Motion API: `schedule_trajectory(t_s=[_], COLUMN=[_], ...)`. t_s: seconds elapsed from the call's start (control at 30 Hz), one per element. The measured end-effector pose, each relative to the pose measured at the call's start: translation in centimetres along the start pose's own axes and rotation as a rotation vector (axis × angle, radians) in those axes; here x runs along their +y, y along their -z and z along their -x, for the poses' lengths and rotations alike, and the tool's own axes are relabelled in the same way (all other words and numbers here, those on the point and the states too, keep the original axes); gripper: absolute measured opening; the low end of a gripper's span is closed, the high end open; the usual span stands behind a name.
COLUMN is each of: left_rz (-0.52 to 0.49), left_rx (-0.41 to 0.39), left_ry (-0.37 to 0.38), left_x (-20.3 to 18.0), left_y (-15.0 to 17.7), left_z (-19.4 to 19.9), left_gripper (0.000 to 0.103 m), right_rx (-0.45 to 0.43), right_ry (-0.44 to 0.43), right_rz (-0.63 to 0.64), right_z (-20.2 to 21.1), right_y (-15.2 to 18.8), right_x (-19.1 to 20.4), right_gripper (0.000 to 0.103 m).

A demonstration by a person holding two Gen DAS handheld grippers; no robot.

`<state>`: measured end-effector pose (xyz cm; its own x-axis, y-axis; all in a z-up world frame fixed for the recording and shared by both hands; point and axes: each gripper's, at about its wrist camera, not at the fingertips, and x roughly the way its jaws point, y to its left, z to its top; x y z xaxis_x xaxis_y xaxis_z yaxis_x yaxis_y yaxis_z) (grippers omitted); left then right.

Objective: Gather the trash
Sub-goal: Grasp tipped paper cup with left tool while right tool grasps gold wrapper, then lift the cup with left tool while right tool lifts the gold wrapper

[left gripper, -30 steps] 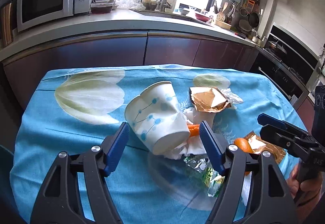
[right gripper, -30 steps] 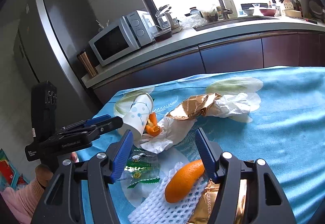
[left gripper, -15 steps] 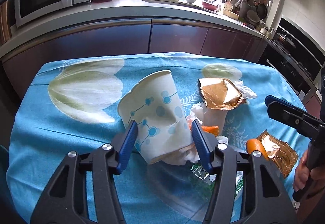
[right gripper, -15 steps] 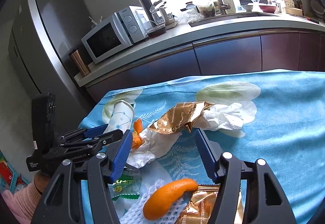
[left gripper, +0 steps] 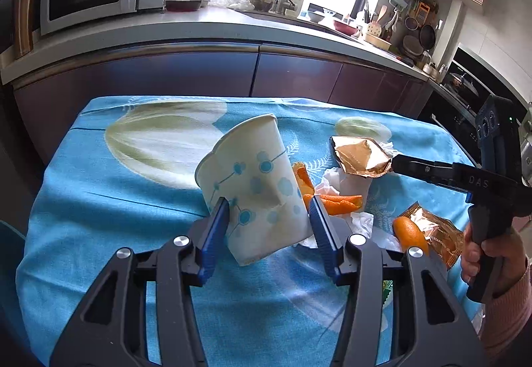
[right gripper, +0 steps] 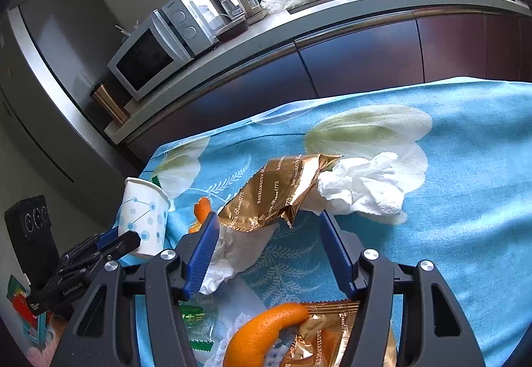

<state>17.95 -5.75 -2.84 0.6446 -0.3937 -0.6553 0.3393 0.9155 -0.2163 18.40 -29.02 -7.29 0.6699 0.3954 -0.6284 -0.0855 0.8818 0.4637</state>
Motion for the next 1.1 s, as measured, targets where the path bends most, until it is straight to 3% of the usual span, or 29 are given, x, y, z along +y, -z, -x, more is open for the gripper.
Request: schedule_trajectory(t_s=[0.13,0.2,0.3,0.4,0.6,1.1], left_rz=[-0.001,-0.002,-0.007,-0.013,-0.011,-0.022], left_rx=[-0.019,-0.027,-0.040,-0.048,-0.054,-0.101], left_ry=[0.001,0.003,-0.004,-0.006,-0.018,-0.053], left_x=[0.5,0.8,1.2,1.6,2.6,4.3], left_y=[0.3,0.5,0.9,1.3,2.2,4.6], left_z=[1.3,1.9,2.8,3.7,5.1,10.5], left_gripper=[0.049,0.049,0.049,0.049,0.049,0.049], right_rx=[0.034,0.043,0.041,0.019,-0.048,-0.070], right_ry=[-0.021,-0.033,-0.054,-0.077,-0.090,-0.297], right_rz=[-0.065,-0.105,-0.135,-0.145,-0.094,0.033], right_z=[-1.1,-1.6,-1.8,-1.3,0.4,2.8], right_y=[-0.4,-0.4,-0.1,0.2,0.5,4.0], right_x=[-0.8,-1.4,-1.9,-2.1,-0.6,6.8], right_gripper=[0.049,0.041,0.020,0.011,0.010,0.010])
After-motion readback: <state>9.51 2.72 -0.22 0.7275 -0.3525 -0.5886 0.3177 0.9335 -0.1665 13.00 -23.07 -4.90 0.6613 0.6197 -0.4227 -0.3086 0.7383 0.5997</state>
